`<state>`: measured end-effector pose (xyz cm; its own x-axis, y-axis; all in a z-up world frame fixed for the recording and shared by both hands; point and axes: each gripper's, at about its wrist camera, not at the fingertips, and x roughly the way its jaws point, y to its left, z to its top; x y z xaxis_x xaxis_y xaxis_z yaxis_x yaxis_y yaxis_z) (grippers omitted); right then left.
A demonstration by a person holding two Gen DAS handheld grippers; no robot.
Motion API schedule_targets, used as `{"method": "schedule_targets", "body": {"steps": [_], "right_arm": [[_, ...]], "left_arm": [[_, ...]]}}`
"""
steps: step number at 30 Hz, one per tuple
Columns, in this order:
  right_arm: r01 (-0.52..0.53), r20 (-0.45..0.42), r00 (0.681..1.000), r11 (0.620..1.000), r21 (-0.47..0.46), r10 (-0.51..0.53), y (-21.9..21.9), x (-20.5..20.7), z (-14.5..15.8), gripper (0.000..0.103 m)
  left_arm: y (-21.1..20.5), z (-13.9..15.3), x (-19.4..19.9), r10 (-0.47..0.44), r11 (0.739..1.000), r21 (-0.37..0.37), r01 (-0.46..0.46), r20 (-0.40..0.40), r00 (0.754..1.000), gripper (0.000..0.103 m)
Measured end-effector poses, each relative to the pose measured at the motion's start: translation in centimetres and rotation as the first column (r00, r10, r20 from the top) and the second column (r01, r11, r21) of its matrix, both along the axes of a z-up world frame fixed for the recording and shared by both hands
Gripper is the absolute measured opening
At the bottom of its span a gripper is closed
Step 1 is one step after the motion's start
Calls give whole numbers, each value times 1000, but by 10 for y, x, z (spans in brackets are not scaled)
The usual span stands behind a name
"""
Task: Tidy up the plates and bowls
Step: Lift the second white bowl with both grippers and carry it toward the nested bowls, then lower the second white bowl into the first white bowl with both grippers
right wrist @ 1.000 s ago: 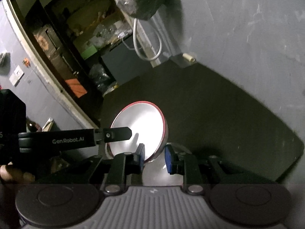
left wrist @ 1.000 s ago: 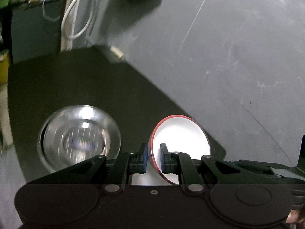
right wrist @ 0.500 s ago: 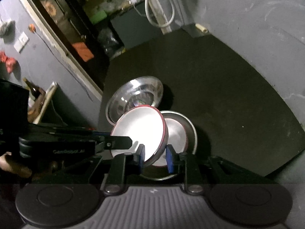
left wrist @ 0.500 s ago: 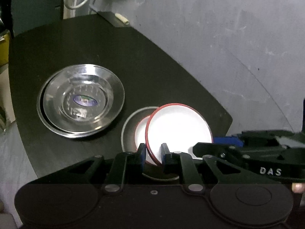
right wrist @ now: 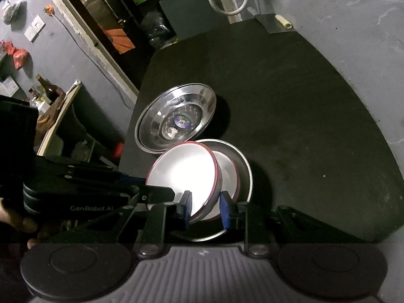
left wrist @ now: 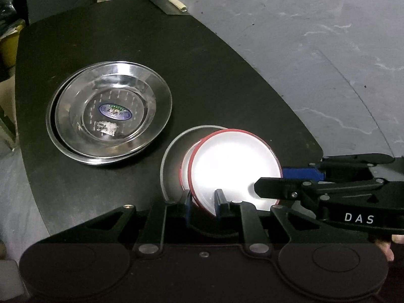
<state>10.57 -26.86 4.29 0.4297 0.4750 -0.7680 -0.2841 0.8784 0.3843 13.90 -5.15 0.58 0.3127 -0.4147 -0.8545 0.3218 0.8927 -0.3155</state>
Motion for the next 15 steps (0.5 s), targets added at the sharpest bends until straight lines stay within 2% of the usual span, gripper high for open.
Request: {"method": "schedule_targets", "body": {"steps": [15], "right_arm": [[-29, -38, 999, 1000, 7, 29, -4, 11, -8, 31]], "left_arm": [[-11, -7, 6, 1, 999, 41, 0, -30, 1000, 22]]}}
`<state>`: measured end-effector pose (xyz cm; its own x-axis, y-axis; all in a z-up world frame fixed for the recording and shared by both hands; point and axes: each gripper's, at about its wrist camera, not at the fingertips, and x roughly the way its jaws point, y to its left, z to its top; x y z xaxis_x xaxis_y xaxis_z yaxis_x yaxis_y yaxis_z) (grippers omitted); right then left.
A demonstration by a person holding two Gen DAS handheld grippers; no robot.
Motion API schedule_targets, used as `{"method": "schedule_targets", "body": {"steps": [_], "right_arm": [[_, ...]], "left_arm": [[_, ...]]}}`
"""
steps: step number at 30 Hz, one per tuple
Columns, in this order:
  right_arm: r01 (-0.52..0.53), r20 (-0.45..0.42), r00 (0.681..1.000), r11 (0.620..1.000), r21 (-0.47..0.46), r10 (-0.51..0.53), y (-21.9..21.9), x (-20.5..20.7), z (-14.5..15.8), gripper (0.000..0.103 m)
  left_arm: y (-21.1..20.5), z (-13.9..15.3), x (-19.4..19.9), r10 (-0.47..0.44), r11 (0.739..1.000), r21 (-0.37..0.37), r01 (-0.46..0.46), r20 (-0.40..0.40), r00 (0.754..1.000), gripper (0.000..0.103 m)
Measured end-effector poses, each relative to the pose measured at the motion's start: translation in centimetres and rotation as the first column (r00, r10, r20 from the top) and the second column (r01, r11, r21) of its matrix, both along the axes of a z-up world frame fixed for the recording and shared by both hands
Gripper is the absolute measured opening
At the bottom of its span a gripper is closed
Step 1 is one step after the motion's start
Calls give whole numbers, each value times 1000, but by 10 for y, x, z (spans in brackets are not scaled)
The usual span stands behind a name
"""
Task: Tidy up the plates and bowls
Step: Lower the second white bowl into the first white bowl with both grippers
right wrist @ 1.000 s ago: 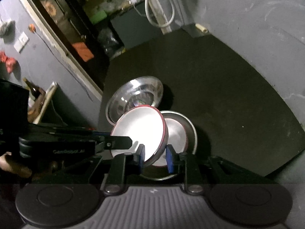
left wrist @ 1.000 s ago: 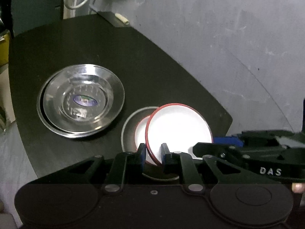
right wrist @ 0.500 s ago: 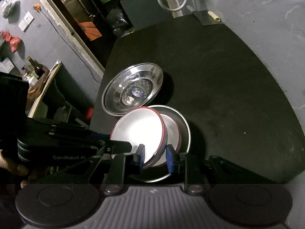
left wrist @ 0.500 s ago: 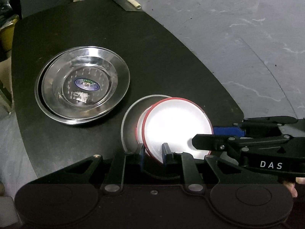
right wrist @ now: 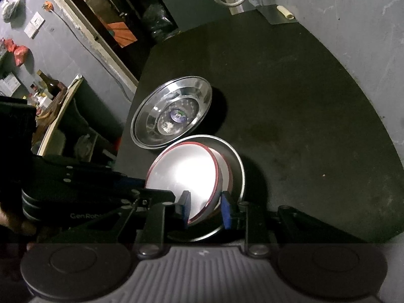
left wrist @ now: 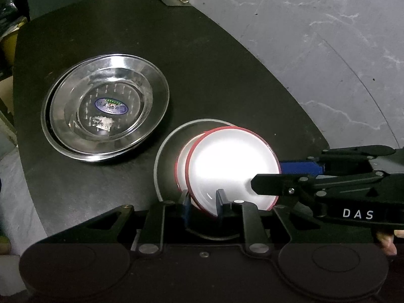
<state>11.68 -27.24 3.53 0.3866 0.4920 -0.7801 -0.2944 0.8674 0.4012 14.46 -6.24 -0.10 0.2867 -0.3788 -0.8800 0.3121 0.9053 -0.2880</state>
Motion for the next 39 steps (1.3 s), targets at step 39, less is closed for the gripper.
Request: {"method": "schedule_targets", "body": {"steps": [39], "right_arm": [[0, 73, 997, 999, -46, 4, -2, -1, 4, 52]], "left_arm": [[-10, 17, -9, -16, 985, 173, -10, 150, 989, 61]]}}
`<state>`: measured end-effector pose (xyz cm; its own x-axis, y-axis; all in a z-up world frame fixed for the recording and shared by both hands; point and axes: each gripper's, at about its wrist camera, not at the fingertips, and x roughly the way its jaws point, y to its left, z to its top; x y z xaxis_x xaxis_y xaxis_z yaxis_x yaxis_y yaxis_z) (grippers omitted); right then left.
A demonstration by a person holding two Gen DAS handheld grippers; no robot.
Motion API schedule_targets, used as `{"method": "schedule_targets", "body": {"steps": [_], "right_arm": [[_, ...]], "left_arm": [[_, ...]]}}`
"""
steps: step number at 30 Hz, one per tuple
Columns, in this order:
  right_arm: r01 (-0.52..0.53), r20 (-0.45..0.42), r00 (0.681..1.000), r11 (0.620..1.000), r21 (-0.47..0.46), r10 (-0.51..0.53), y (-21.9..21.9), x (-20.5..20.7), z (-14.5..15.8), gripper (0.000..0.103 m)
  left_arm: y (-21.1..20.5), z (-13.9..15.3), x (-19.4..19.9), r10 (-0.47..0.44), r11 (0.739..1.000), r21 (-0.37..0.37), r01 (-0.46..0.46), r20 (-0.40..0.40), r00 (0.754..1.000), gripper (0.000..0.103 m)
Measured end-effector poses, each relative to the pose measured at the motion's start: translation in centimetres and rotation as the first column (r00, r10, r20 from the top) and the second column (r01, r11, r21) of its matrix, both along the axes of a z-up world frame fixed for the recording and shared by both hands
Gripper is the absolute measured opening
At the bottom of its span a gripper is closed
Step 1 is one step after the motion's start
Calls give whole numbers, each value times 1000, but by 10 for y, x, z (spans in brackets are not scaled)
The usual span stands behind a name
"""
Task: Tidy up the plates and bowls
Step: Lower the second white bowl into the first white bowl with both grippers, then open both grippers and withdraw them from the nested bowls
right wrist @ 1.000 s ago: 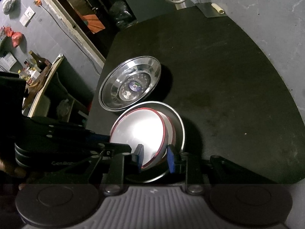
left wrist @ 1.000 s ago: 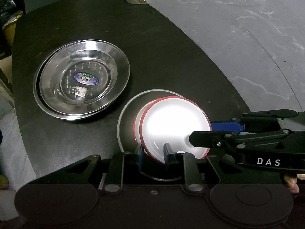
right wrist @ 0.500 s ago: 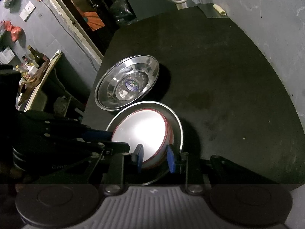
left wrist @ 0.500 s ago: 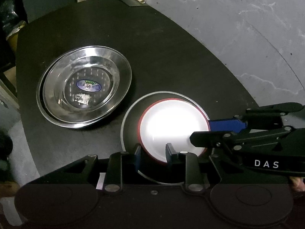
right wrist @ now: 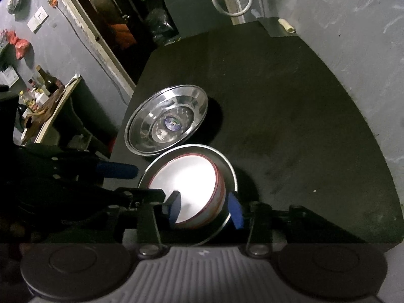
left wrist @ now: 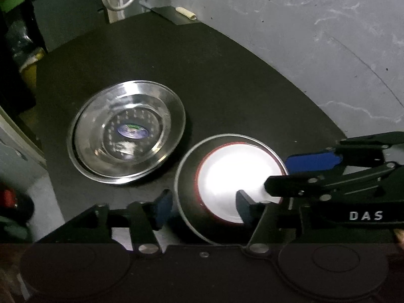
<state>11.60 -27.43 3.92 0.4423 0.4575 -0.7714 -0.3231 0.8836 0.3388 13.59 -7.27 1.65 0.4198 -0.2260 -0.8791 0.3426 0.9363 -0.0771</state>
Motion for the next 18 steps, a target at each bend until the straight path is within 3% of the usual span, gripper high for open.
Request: {"method": "schedule_targets", "body": {"steps": [5, 13, 18], "right_arm": [[29, 25, 999, 999, -13, -29, -4, -4, 4, 65], [83, 32, 996, 996, -40, -81, -7, -17, 6, 73], [166, 48, 985, 985, -54, -163, -4, -28, 10, 84]], "left_arm": [[-3, 2, -2, -36, 998, 45, 35, 19, 999, 71], [-11, 2, -4, -134, 988, 77, 133, 12, 991, 72], [-7, 4, -5, -245, 967, 85, 242, 24, 969, 77]]}}
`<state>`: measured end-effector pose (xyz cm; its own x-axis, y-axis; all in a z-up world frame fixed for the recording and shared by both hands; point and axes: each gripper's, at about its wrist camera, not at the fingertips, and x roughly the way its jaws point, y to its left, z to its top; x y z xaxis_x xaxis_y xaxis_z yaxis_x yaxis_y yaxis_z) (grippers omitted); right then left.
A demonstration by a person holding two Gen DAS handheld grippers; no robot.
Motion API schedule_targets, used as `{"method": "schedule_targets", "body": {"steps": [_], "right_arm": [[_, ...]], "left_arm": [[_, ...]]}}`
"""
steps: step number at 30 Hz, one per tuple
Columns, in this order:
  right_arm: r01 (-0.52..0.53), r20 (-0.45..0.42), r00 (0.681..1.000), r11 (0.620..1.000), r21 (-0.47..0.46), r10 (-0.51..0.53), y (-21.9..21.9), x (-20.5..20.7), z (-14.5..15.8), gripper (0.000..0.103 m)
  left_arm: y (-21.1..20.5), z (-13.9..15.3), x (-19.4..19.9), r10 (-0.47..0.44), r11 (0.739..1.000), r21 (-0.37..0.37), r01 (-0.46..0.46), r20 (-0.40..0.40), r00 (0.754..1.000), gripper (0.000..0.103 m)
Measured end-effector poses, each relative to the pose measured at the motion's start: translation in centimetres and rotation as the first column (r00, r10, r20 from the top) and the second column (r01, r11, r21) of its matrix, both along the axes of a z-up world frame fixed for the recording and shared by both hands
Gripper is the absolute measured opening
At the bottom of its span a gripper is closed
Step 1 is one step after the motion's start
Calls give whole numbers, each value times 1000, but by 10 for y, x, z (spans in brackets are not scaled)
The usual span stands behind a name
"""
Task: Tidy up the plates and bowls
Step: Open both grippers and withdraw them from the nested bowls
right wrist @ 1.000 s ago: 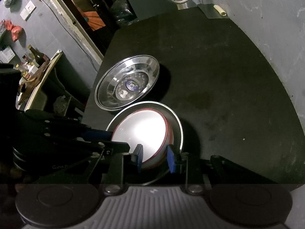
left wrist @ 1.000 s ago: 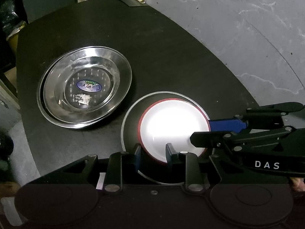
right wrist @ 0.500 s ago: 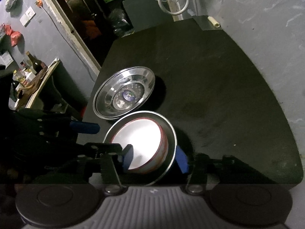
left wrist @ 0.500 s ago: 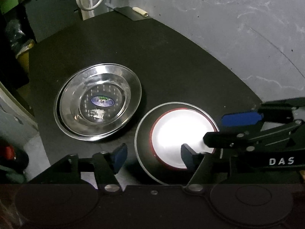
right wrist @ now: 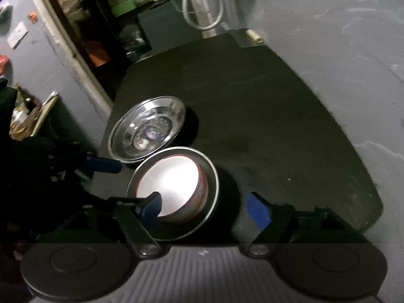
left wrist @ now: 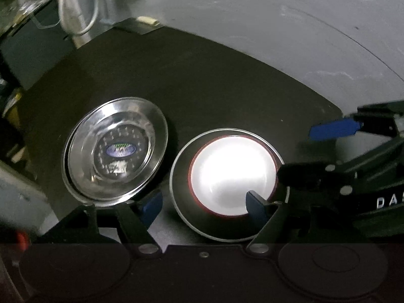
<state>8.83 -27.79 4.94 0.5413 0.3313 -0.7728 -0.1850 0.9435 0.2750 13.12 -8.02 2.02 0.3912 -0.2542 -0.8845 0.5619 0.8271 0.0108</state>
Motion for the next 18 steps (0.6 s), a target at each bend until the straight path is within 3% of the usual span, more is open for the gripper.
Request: {"method": "schedule_targets", "body": {"steps": [4, 10, 13, 18], "right_arm": [[140, 15, 990, 990, -4, -140, 6, -14, 3, 86], [346, 49, 937, 938, -10, -345, 27, -41, 4, 90], [398, 57, 916, 917, -13, -397, 33, -49, 5, 91], [432, 92, 900, 901, -48, -426, 40, -56, 12, 103]], "left_arm": [[10, 1, 2, -106, 994, -16, 107, 13, 994, 78], [34, 9, 3, -234, 972, -22, 235, 53, 971, 86], [43, 10, 5, -252, 967, -25, 254, 63, 966, 86], [49, 12, 4, -260, 964, -30, 264, 86, 962, 98]]}}
